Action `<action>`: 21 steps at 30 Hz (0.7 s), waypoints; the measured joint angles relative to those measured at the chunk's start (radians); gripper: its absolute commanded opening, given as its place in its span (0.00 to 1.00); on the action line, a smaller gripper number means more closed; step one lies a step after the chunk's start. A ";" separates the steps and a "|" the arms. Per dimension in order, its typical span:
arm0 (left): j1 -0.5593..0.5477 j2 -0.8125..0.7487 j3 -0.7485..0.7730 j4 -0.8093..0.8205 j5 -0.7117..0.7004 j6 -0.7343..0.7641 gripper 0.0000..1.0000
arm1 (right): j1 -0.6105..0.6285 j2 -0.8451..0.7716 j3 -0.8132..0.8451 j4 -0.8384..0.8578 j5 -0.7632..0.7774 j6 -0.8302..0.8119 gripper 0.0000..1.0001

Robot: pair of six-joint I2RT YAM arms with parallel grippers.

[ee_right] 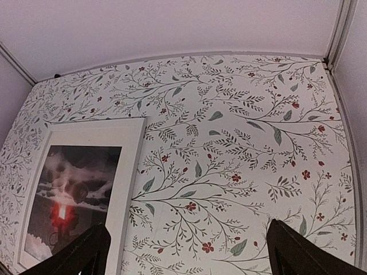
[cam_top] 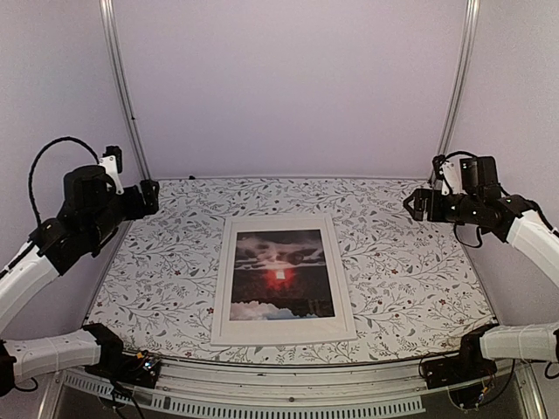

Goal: Put the photo into the frame
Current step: Reset both arms

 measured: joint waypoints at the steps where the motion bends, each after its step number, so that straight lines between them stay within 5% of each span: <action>1: 0.000 -0.018 -0.012 0.003 0.001 0.010 1.00 | 0.000 -0.010 -0.009 0.005 0.008 -0.001 0.99; 21: 0.000 -0.146 -0.087 0.035 0.047 0.054 1.00 | 0.000 -0.142 -0.087 0.080 0.053 -0.006 0.99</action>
